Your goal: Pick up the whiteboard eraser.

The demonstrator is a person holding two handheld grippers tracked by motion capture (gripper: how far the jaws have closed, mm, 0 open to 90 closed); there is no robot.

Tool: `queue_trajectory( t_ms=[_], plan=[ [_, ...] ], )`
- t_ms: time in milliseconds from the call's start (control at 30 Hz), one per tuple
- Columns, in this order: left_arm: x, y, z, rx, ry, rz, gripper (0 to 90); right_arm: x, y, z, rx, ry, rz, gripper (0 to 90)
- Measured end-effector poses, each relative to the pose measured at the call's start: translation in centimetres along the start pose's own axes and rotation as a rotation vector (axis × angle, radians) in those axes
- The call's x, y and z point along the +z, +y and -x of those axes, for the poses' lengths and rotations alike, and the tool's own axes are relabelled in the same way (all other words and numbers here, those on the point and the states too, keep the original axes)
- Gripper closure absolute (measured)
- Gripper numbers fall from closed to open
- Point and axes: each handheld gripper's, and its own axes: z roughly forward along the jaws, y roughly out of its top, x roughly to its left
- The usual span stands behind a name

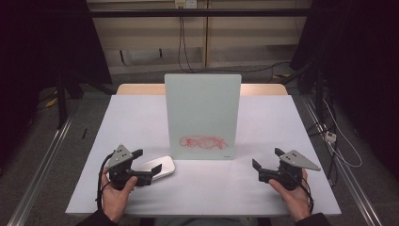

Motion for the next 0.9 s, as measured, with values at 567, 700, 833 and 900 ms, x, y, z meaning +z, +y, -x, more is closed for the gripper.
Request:
queue_trajectory(
  t_ms=[567, 700, 833, 900],
  plan=[
    [-0.34, 0.18, -0.69, -0.019, -0.036, -0.046, 7.9, 0.51, 0.15, -0.03, 0.001, 0.026, -0.022, 6.7],
    [-0.79, 0.31, -0.87, -0.007, -0.068, -0.067, 8.3, 0.65, 0.23, -0.23, -0.006, 0.032, -0.023, 6.7],
    [-0.69, 0.55, -0.78, 0.015, -0.076, -0.067, 8.3, 0.62, 0.21, -0.20, -0.005, 0.035, -0.022, 6.7],
    [-0.57, 0.73, -0.79, 0.019, -0.086, -0.073, 8.3, 0.58, 0.22, -0.20, -0.005, 0.034, -0.020, 6.7]
  ],
)
